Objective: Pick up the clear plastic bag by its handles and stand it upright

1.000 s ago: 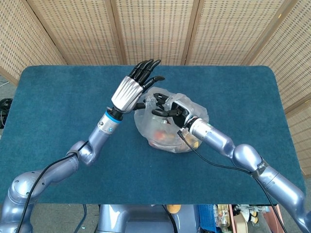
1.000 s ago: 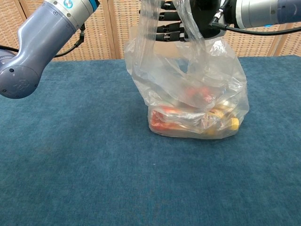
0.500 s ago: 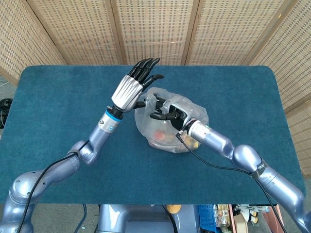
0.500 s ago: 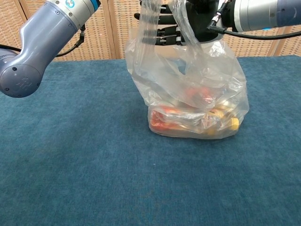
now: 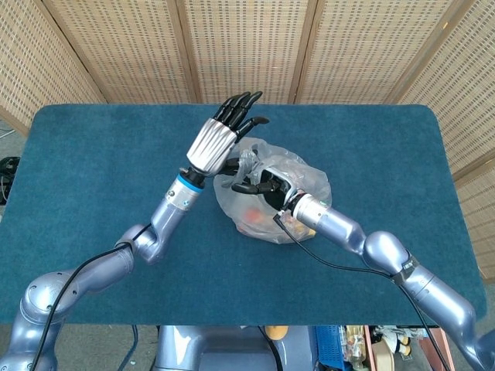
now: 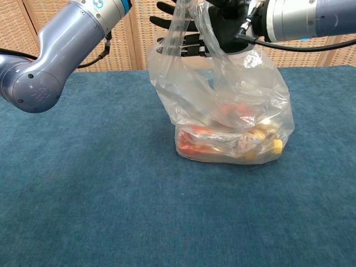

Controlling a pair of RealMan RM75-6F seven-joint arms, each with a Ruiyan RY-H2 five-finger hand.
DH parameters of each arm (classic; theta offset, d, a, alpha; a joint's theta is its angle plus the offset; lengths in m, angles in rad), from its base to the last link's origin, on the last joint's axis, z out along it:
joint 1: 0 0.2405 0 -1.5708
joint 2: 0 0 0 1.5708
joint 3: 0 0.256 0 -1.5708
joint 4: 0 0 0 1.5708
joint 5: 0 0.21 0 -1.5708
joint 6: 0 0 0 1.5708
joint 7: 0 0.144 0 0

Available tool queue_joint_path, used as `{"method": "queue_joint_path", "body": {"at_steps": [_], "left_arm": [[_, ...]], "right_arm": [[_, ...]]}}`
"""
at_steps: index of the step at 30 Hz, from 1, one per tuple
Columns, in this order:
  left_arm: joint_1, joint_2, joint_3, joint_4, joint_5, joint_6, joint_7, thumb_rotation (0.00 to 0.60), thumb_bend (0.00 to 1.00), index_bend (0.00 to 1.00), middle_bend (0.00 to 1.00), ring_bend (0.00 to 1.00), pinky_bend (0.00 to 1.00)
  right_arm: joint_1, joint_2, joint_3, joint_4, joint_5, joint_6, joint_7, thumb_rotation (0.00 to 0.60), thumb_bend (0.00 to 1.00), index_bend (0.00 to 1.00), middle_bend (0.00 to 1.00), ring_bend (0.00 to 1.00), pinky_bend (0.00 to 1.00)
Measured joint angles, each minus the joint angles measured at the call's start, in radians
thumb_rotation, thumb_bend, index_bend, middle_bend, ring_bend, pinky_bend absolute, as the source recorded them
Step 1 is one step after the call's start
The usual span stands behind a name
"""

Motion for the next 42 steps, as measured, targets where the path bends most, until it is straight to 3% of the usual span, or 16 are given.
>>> {"method": "queue_joint_path", "body": {"at_steps": [7,12,18,39,42], "left_arm": [[0.002,0.0,-0.003,-0.018,-0.011,-0.013,0.014,0.6,0.35,0.25,0.0,0.0,0.08],[-0.002,-0.001,-0.01,-0.021,-0.021,-0.025,0.023,0.6,0.35,0.25,0.0,0.0,0.08],[-0.004,0.0,-0.016,-0.025,-0.032,-0.04,0.032,0.6,0.35,0.25,0.0,0.0,0.08],[-0.007,0.004,-0.019,-0.025,-0.042,-0.061,0.049,0.6,0.35,0.25,0.0,0.0,0.08],[-0.005,0.007,-0.017,-0.026,-0.042,-0.066,0.047,0.6,0.35,0.2,0.0,0.0,0.08]], "right_arm": [[0.009,-0.01,-0.006,0.012,0.0,0.0,0.001,0.6,0.1,0.36,0.38,0.17,0.2],[0.003,-0.012,-0.005,0.018,-0.001,-0.014,-0.004,0.6,0.17,0.44,0.45,0.26,0.22],[-0.004,-0.015,0.004,0.02,0.001,-0.024,-0.008,0.6,0.22,0.47,0.51,0.32,0.25],[-0.013,-0.021,0.007,0.025,0.007,-0.053,-0.032,0.6,0.26,0.53,0.57,0.37,0.25],[-0.014,-0.021,0.006,0.024,0.007,-0.051,-0.035,0.6,0.28,0.54,0.59,0.37,0.25]]}}
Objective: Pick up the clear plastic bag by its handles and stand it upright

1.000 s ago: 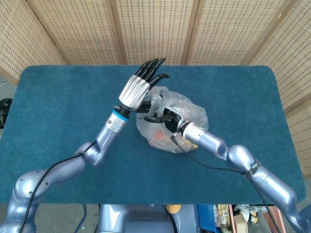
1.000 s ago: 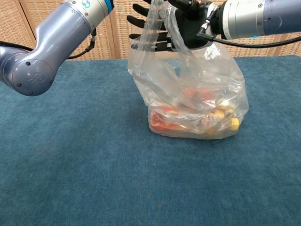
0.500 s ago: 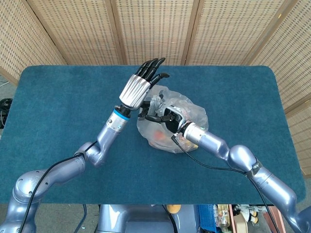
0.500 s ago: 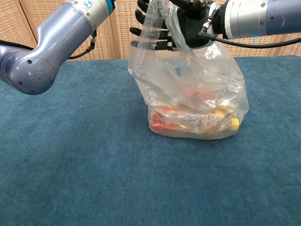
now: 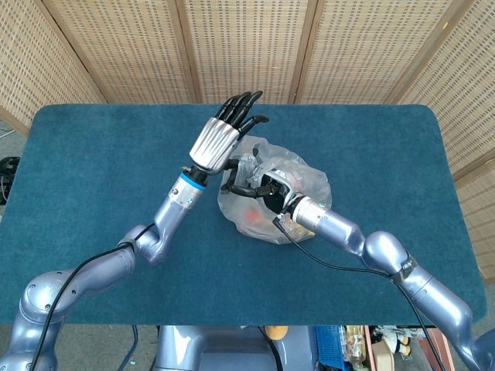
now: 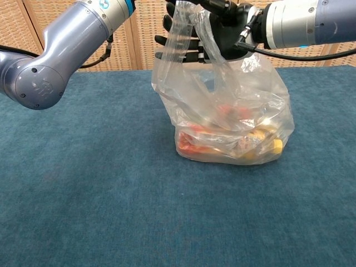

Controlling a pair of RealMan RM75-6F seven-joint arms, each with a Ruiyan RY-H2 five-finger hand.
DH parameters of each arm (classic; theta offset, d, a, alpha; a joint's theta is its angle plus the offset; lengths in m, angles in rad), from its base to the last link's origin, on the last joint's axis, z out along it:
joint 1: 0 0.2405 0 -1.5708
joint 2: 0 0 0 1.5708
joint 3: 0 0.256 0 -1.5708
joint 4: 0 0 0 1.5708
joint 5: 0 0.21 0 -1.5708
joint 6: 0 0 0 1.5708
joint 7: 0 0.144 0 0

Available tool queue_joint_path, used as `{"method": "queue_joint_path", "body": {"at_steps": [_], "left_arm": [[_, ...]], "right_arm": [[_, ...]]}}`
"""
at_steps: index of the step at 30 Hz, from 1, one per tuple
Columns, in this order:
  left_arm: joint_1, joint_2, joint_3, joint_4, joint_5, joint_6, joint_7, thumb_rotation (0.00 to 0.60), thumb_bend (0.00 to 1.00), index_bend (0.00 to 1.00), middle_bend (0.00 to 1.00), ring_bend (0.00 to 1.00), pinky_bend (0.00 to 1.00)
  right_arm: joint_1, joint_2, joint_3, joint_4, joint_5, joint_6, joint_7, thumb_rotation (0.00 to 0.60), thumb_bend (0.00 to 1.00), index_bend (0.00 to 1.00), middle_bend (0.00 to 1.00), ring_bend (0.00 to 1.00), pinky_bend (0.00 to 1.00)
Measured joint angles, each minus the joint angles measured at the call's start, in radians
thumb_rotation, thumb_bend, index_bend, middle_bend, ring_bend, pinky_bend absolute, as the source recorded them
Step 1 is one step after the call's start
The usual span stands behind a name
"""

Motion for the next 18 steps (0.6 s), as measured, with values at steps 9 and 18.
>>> {"method": "queue_joint_path", "body": {"at_steps": [9,18], "left_arm": [[0.004,0.022,-0.001,-0.019,0.0,-0.006,-0.012,0.6,0.26,0.0,0.0,0.0,0.04],[0.022,0.095,0.022,-0.069,0.023,-0.015,0.014,0.6,0.13,0.0,0.0,0.0,0.03]], "right_arm": [[-0.004,0.006,0.002,0.003,0.006,-0.01,0.0,0.6,0.34,0.57,0.61,0.4,0.3],[-0.01,0.011,0.01,0.002,0.013,-0.008,0.001,0.6,0.34,0.57,0.63,0.42,0.34]]}}
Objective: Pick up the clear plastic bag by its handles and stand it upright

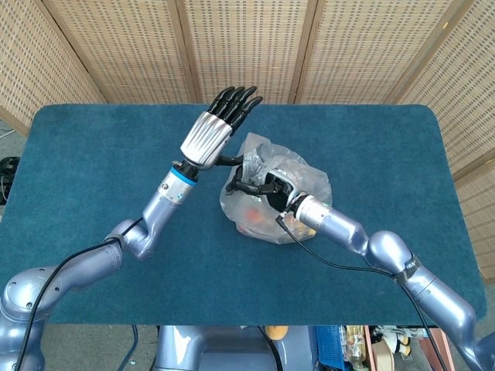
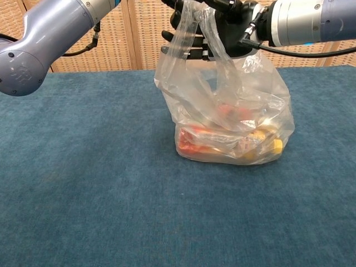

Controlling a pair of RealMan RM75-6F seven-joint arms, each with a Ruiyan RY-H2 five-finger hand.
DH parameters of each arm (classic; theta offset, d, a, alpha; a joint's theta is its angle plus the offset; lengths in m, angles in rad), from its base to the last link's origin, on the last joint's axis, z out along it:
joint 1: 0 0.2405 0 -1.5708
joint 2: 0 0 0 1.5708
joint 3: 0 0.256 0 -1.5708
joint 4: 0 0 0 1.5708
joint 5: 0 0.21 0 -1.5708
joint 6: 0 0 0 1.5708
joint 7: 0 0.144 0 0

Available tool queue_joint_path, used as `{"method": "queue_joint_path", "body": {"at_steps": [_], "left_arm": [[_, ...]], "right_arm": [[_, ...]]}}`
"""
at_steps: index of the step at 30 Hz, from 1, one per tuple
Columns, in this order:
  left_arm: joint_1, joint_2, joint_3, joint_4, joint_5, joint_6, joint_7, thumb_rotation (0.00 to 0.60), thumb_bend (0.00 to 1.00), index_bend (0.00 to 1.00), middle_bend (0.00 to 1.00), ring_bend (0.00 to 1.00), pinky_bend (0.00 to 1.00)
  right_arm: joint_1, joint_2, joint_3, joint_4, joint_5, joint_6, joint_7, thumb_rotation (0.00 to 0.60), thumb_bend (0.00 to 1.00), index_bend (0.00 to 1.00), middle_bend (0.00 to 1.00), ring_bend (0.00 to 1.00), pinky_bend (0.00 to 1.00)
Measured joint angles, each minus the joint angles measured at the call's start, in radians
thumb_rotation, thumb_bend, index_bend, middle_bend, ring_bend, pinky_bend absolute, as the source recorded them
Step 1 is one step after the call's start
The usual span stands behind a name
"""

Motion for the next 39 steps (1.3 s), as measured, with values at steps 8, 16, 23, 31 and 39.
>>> {"method": "queue_joint_path", "body": {"at_steps": [8,16,23,31,39], "left_arm": [[0.013,0.036,0.02,-0.014,0.016,-0.009,0.001,0.6,0.09,0.0,0.0,0.0,0.03],[0.045,0.067,0.025,-0.011,0.023,0.028,-0.009,0.6,0.1,0.0,0.0,0.0,0.03],[0.098,0.146,0.035,-0.034,0.014,0.035,-0.015,0.6,0.1,0.0,0.0,0.0,0.03],[0.203,0.261,0.06,-0.103,-0.02,0.029,-0.011,0.6,0.1,0.0,0.0,0.0,0.03],[0.294,0.331,0.077,-0.135,-0.039,0.056,-0.059,0.6,0.1,0.0,0.0,0.0,0.03]], "right_arm": [[-0.002,0.005,0.0,0.0,0.005,0.012,0.005,0.6,0.34,0.57,0.63,0.41,0.34],[0.001,0.016,0.001,0.002,0.004,0.024,0.01,0.6,0.34,0.57,0.63,0.4,0.34],[0.0,0.027,0.004,0.004,0.005,0.04,0.017,0.6,0.34,0.57,0.63,0.4,0.34],[0.008,0.039,0.005,0.007,0.004,0.079,0.029,0.6,0.34,0.56,0.63,0.4,0.34],[0.03,0.045,-0.011,0.017,-0.006,0.149,0.043,0.6,0.34,0.56,0.63,0.38,0.3]]}}
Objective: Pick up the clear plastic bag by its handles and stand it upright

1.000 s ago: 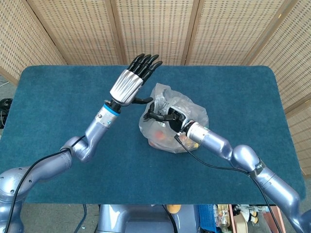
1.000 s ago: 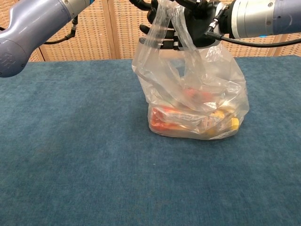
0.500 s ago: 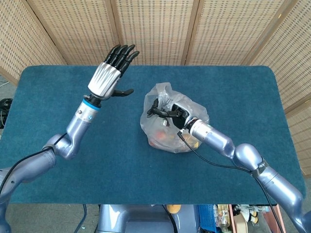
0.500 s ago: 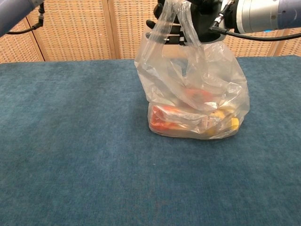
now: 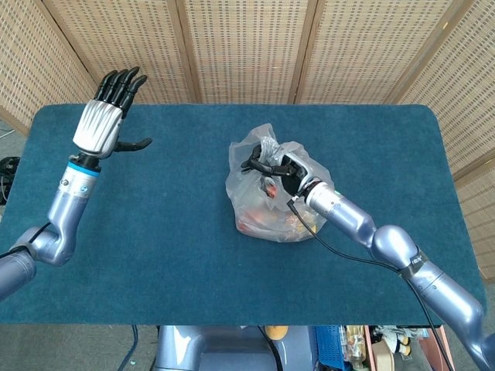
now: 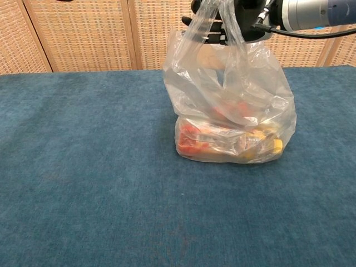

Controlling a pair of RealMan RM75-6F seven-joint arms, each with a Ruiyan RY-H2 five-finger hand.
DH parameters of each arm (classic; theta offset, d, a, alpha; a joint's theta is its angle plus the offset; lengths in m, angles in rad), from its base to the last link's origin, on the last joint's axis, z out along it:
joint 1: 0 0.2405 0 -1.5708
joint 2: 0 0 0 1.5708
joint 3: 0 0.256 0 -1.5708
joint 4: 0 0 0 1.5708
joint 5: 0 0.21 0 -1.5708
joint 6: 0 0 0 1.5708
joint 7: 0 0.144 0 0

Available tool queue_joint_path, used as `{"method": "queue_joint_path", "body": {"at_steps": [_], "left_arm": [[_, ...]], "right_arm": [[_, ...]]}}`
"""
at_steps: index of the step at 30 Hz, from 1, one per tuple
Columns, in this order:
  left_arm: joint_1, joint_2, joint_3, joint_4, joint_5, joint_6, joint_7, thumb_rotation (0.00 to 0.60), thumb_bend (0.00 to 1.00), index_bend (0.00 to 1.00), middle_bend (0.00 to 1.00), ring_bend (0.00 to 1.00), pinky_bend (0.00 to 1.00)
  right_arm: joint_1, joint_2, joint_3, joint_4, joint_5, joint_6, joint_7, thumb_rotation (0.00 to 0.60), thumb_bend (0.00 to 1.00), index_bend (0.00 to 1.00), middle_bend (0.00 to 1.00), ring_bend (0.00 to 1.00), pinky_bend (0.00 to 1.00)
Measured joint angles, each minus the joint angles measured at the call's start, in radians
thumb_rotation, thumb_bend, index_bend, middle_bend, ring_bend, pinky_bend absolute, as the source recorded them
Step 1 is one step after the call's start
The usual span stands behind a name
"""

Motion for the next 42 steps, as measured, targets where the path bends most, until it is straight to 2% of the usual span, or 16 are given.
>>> {"method": "queue_joint_path", "body": {"at_steps": [9,19,22,26,32,34,42], "left_arm": [[0.041,0.05,0.014,-0.064,-0.009,-0.026,-0.004,0.6,0.11,0.0,0.0,0.0,0.0],[0.145,0.133,0.037,-0.202,-0.071,-0.043,0.058,0.6,0.11,0.0,0.0,0.0,0.0],[0.182,0.148,0.048,-0.224,-0.077,-0.025,0.059,0.6,0.11,0.0,0.0,0.0,0.0],[0.22,0.155,0.06,-0.231,-0.08,-0.008,0.042,0.6,0.11,0.0,0.0,0.0,0.0],[0.272,0.161,0.071,-0.24,-0.082,0.013,0.013,0.6,0.11,0.0,0.0,0.0,0.0],[0.287,0.164,0.072,-0.246,-0.088,0.017,0.007,0.6,0.11,0.0,0.0,0.0,0.0],[0.361,0.173,0.077,-0.264,-0.103,0.066,-0.016,0.6,0.11,0.0,0.0,0.0,0.0]], "right_arm": [[0.017,-0.012,-0.001,0.001,-0.016,0.099,0.032,0.6,0.34,0.56,0.63,0.38,0.27],[0.024,0.017,0.011,-0.048,-0.011,0.131,0.081,0.6,0.34,0.55,0.63,0.38,0.29],[0.031,0.032,0.008,-0.066,-0.007,0.142,0.092,0.6,0.32,0.54,0.63,0.38,0.35],[0.042,0.046,0.0,-0.082,-0.003,0.156,0.102,0.6,0.19,0.52,0.63,0.43,0.43],[0.065,0.071,-0.039,-0.094,-0.003,0.192,0.113,0.6,0.02,0.5,0.63,0.46,0.49],[0.072,0.08,-0.051,-0.095,-0.001,0.205,0.119,0.6,0.0,0.5,0.64,0.47,0.53],[0.088,0.124,-0.08,-0.104,-0.003,0.217,0.129,0.6,0.0,0.64,0.72,0.64,0.89]]}}
